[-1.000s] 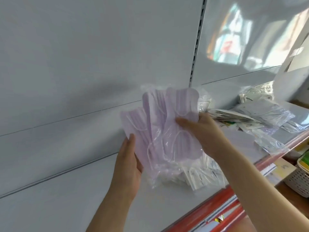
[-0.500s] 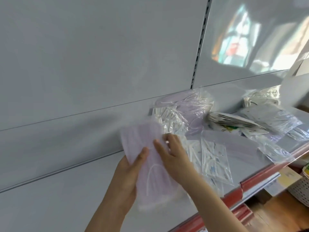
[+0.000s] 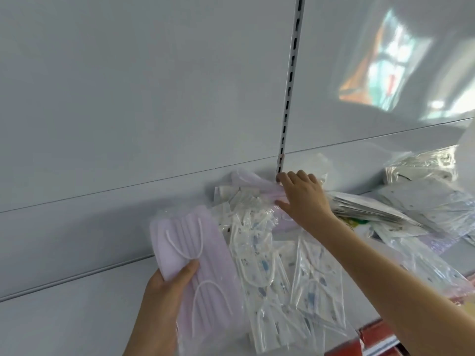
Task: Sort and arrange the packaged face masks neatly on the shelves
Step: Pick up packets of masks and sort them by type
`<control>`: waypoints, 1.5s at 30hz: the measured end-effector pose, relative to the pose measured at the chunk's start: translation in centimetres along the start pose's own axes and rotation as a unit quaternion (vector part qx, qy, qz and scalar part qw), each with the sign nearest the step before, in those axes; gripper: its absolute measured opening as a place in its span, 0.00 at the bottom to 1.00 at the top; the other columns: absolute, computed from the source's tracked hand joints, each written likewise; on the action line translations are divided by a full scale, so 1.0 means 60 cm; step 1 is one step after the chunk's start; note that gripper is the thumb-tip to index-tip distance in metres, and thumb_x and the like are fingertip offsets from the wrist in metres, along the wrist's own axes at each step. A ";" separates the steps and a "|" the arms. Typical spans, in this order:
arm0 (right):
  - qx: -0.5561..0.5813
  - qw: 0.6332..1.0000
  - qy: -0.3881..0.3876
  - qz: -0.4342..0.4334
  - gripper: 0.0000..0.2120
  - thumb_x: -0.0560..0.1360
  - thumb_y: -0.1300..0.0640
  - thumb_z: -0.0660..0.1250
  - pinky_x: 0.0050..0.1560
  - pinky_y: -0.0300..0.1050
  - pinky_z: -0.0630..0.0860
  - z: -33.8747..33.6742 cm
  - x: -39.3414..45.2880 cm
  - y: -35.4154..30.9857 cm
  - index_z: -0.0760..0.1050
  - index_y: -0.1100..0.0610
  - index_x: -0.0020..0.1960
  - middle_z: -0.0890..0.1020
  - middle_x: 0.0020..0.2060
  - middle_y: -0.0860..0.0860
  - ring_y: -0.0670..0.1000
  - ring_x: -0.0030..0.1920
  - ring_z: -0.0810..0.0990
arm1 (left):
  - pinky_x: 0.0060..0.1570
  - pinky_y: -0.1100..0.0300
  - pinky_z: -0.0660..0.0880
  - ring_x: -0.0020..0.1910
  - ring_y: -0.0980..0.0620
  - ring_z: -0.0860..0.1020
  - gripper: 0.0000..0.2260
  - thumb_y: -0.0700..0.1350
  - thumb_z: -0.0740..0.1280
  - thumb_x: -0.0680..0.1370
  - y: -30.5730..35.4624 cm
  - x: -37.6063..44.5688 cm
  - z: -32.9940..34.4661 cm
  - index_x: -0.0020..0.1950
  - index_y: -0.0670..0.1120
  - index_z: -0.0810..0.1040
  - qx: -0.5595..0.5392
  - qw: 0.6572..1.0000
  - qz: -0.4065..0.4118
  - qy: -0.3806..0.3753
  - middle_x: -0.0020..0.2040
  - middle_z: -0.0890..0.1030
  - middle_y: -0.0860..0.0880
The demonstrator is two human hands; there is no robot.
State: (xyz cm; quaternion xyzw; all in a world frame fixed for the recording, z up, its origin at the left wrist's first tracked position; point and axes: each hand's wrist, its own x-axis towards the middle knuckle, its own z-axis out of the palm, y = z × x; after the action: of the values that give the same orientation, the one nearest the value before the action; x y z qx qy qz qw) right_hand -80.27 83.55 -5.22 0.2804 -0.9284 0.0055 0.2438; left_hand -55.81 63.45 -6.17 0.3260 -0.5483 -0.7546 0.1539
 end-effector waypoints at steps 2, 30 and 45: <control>-0.004 1.000 0.021 -0.008 0.19 0.71 0.46 0.76 0.54 0.49 0.70 0.011 -0.003 0.007 0.79 0.53 0.58 0.81 0.49 0.50 0.55 0.53 0.75 | 0.43 0.55 0.78 0.46 0.45 0.85 0.08 0.41 0.74 0.75 -0.001 -0.005 0.006 0.53 0.45 0.83 0.003 1.000 0.006 0.002 0.43 0.88 0.48; 0.747 0.559 -0.156 0.325 0.15 0.71 0.53 0.75 0.53 0.56 0.82 -0.110 -0.114 -0.225 0.82 0.61 0.53 0.87 0.46 0.58 0.58 0.46 0.86 | 0.62 0.38 0.77 0.53 0.40 0.85 0.16 0.39 0.74 0.74 -0.003 -0.026 -0.080 0.62 0.44 0.82 -0.037 0.999 0.008 -0.004 0.53 0.87 0.42; 0.594 0.760 -0.112 0.241 0.13 0.68 0.49 0.79 0.39 0.39 0.77 -0.108 -0.120 -0.347 0.75 0.50 0.41 0.82 0.42 0.49 0.48 0.41 0.82 | 0.60 0.42 0.78 0.56 0.41 0.85 0.17 0.51 0.68 0.79 -0.005 -0.025 -0.120 0.66 0.47 0.80 -0.097 0.995 0.008 -0.009 0.57 0.86 0.42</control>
State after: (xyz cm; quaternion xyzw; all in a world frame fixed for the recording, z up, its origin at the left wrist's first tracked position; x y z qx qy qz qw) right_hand -61.24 70.66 -5.40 0.1349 -0.7967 0.5828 -0.0864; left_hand -49.93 59.22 -7.27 0.2982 -0.4762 -0.8062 0.1853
